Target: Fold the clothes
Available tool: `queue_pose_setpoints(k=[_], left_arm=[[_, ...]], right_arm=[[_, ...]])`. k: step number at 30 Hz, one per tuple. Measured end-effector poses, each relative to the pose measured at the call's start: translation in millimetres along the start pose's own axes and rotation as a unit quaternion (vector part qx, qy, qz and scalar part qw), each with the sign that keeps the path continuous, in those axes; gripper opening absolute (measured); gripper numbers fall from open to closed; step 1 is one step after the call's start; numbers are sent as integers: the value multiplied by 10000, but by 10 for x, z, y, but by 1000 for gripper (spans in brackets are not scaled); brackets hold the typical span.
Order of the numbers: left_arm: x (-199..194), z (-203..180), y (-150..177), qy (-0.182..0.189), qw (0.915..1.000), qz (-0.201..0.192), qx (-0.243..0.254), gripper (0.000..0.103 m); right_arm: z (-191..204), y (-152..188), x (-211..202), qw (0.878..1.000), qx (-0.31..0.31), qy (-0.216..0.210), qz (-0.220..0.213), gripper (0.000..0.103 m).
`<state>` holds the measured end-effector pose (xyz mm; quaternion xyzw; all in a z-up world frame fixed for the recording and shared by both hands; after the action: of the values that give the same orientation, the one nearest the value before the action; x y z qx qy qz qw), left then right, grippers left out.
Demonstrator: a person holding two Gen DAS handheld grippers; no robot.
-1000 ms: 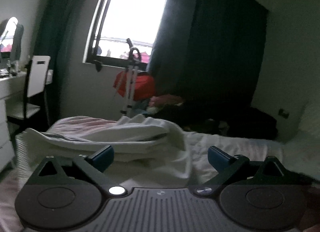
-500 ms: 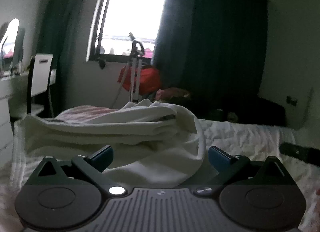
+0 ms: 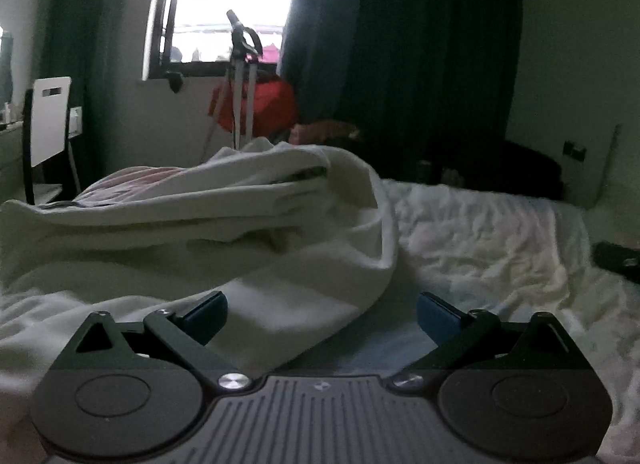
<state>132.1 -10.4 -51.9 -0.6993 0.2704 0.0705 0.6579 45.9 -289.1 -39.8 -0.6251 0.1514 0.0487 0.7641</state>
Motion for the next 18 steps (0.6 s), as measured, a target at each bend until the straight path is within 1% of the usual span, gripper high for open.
queue_pose_setpoints(k=[4, 8, 11, 12, 15, 18], left_arm=[[505, -89, -174, -21, 10000, 36, -60, 101], [1013, -301, -400, 153, 9997, -159, -75, 101], [1437, -505, -594, 309, 9991, -262, -118, 101], [1579, -563, -653, 311, 9991, -274, -131, 101], [2027, -705, -788, 167, 9996, -220, -104, 100], [2444, -818, -884, -14, 9999, -124, -69, 93]], right_arm=[[-139, -3, 54, 9997, 241, 55, 40, 86], [-259, 25, 203, 9990, 390, 178, 143, 86], [-371, 73, 377, 9974, 624, 233, 270, 86], [-404, 96, 452, 9967, 694, 267, 321, 86], [-489, 170, 695, 9939, 899, 391, 511, 86], [-525, 242, 924, 9909, 1051, 474, 690, 86]])
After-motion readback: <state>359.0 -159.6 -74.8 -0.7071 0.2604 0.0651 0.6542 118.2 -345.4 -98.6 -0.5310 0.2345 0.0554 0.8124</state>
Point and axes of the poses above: each gripper's, at about its wrist camera, not at the fingertips, and x roughly the way its jaws point, z to its left, y to its underside, the point moved 1 cm from there along x, roughly the way its jaws point, and after that the axes turned 3 degrees about -x, right-handed, at the moved point
